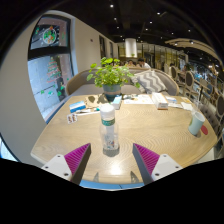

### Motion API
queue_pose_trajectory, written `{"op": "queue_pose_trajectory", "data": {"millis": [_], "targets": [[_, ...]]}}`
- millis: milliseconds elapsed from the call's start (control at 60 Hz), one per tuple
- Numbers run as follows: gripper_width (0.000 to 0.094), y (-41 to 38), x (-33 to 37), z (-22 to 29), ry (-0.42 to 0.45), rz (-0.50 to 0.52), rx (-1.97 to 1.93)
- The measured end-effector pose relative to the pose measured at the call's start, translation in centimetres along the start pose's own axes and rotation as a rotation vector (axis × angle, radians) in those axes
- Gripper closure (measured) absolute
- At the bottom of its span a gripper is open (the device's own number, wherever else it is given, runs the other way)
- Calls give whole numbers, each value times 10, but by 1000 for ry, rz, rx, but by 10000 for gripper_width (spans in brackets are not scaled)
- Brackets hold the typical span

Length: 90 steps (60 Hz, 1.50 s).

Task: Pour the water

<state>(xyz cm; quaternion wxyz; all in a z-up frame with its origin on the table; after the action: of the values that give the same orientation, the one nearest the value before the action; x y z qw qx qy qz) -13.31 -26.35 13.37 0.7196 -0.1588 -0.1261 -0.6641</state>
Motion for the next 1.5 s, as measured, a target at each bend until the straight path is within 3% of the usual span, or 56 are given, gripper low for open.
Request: {"op": "queue_pose_trajectory", "data": {"millis": [283,333,450,683,950,1233,1383,1500], "targets": [[90,-2,-112,-8,101,-17,8],[154,-2,-123,-12,110,-10,16],[437,-7,-136,-16,135,12,50],[532,-1,-127,-8,165,-19,50],[532,33,-90,68,208,19,-89],[535,142,-67,174,273,174,-630],[539,221,-73,182,265,272,-1043],[534,283,-76,170,250,291,-1377]]}}
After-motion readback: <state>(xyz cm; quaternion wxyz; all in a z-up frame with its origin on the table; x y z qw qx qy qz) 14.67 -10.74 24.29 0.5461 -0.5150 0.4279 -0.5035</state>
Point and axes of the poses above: the point between the fingertips, and its own axes, seen from behind it with the camera up: y to the right, z up, x backward, against the way the camera looks, the point moved 8 cm from there along x, backward, against the way the camera looks, and after that the axes turned 11 degrees about y, right-handed, at the moved point
